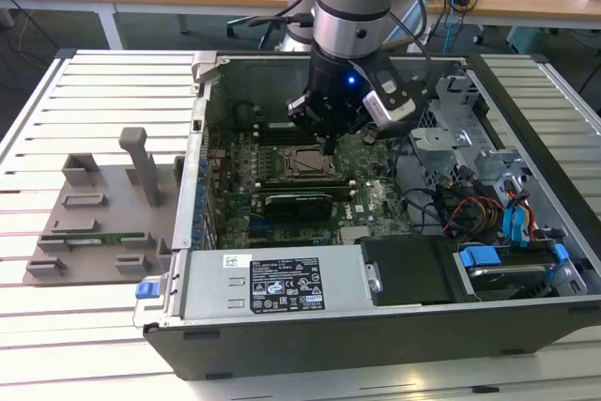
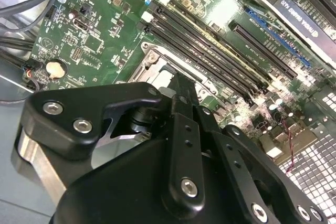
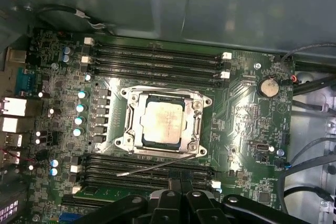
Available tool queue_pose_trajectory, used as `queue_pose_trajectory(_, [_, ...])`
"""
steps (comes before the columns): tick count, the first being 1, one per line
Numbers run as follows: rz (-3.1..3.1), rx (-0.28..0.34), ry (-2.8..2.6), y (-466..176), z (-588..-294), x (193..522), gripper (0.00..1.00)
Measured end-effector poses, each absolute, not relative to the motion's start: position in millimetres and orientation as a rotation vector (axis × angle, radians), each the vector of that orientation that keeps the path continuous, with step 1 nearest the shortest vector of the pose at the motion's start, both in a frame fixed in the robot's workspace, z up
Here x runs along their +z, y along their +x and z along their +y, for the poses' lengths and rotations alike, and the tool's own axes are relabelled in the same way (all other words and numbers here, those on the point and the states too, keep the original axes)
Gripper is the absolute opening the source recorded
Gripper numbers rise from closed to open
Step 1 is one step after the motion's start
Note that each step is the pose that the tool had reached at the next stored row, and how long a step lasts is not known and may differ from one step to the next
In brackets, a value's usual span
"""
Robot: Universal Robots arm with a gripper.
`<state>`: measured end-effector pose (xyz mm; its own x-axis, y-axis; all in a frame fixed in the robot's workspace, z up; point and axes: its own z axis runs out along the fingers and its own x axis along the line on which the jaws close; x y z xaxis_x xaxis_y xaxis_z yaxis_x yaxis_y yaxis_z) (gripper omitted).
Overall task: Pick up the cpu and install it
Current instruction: 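Install the second cpu locking lever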
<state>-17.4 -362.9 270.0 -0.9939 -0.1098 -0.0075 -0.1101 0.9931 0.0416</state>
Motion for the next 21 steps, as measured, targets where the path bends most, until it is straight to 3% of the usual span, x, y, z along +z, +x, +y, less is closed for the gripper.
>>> queue_pose_trajectory(21, [3.129,0.091,-0.173,-31,-374,239,0.11])
